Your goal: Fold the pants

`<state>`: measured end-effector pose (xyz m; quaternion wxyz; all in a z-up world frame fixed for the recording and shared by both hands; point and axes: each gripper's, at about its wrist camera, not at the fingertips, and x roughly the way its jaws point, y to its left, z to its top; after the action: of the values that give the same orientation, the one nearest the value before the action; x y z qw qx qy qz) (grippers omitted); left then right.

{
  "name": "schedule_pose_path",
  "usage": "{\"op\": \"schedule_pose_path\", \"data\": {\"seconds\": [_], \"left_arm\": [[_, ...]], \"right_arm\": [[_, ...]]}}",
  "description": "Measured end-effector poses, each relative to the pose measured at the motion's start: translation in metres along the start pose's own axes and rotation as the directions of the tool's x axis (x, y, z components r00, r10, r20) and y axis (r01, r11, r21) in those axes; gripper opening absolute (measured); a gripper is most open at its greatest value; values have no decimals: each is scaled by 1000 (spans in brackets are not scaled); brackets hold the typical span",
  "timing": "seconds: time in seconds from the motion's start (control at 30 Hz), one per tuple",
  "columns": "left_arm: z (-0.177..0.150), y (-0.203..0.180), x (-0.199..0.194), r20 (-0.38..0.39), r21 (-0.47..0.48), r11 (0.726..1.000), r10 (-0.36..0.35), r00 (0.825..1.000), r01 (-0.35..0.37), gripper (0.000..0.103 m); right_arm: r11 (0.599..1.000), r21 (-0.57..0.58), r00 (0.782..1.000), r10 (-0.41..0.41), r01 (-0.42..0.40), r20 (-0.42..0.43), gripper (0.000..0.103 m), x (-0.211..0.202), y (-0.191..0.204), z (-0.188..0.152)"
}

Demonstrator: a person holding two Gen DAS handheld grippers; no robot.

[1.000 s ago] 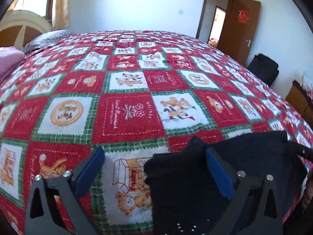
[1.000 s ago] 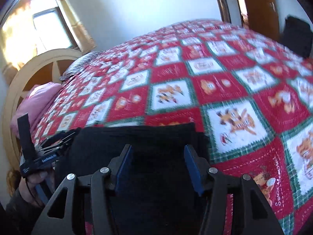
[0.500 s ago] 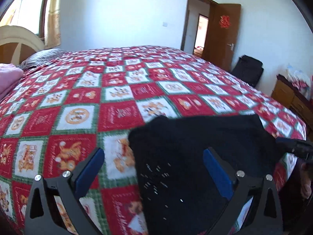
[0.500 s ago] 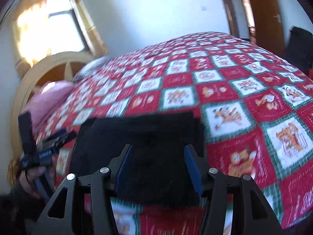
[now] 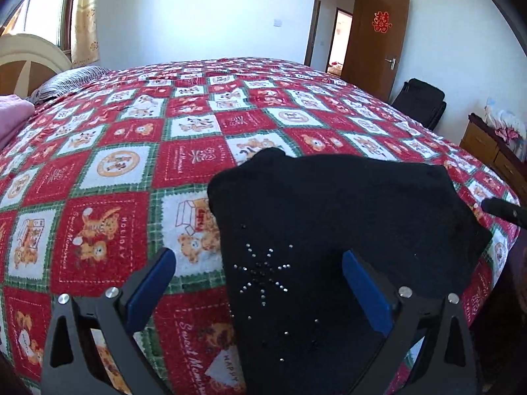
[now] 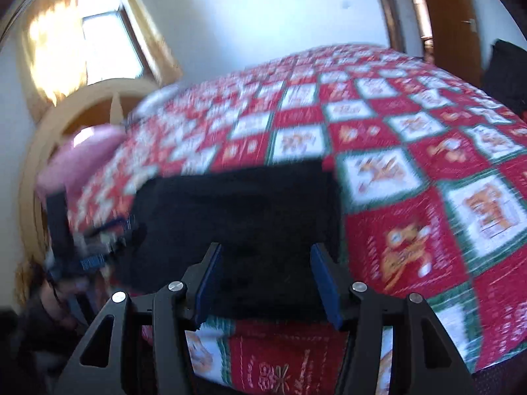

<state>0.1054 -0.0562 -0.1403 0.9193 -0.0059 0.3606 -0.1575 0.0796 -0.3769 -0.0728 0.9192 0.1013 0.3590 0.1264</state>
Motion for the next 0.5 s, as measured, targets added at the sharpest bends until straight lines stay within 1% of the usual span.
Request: {"op": "schedule_pose_path", "data": {"seconds": [0.1,0.23,0.3,0.37,0.5], "left_arm": [[2,-1,-3,17,-3,1000,-11,1000,11,103],[3,-5,4,3,11,1000,-17,1000,17,103],[2,-5,11,-12,8,1000,-21,1000,22,103],[2,-2,18,-30,-15,999,-39,999,38,103],[1,-4,18,-30,-1,999,-40,999,40,103]], "right_arm": [[999,32,1000,-12,13,-12,58,6,-10,7],[992,123,996,22,-11,-91,59,36,-26,9],[991,132,994,25,-10,-110,59,45,-29,9],[993,118,991,9,6,-130,59,54,-30,8],[992,127,992,23,-7,-128,60,56,-35,6]]}}
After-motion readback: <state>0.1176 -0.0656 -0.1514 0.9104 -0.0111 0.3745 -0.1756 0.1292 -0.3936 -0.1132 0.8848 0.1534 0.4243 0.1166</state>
